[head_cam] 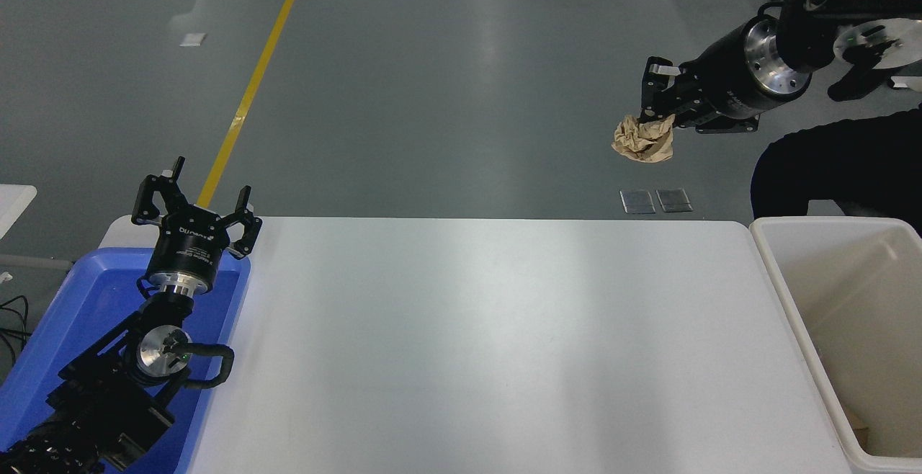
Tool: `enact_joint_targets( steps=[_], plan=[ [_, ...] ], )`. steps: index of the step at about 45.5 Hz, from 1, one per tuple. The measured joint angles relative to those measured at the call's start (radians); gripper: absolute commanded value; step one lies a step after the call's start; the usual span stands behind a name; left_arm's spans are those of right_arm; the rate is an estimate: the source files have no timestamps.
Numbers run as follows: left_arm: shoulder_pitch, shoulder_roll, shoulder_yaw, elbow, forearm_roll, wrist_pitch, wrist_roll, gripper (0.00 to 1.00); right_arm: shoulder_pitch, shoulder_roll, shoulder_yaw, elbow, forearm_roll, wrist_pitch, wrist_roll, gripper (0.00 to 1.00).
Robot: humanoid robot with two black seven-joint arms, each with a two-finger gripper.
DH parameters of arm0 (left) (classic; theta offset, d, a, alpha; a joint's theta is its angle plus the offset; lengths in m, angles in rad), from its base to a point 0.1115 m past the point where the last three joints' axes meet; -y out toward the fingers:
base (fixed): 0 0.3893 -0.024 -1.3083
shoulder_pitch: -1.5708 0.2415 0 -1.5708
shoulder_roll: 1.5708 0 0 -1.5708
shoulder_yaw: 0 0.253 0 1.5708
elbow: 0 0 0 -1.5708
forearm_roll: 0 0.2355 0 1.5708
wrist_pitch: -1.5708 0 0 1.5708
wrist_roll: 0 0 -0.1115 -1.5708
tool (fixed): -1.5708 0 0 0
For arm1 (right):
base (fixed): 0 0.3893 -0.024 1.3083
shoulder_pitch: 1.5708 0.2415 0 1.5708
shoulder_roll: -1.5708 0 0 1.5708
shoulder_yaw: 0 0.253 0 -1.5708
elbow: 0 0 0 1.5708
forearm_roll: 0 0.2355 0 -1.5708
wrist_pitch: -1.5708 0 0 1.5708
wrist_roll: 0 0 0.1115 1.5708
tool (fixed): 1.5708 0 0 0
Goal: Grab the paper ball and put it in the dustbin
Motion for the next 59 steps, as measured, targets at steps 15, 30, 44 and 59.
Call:
enact_joint_targets(
  steps=[15, 30, 44, 59],
  plan=[
    [0.0, 0.0, 0.0, 0.0, 0.0, 0.0, 0.0, 0.98, -0.014, -0.025, -0.089, -0.005, -0.013, -0.009, 0.0, 0.0],
    [0.0, 0.0, 0.0, 0.0, 0.0, 0.0, 0.0, 0.98, -0.164, -0.084, -0.217, -0.115, -0.018, -0.112, 0.0, 0.0],
    [0.0, 0.0, 0.0, 0.0, 0.0, 0.0, 0.0, 0.98, -0.437, -0.137, -0.246, -0.295, -0.01, -0.261, -0.001, 0.0],
    [0.0, 0.0, 0.0, 0.0, 0.0, 0.0, 0.0, 0.98, -0.797, -0.169, -0.1, -0.538, 0.0, -0.382, -0.001, 0.0]
  ],
)
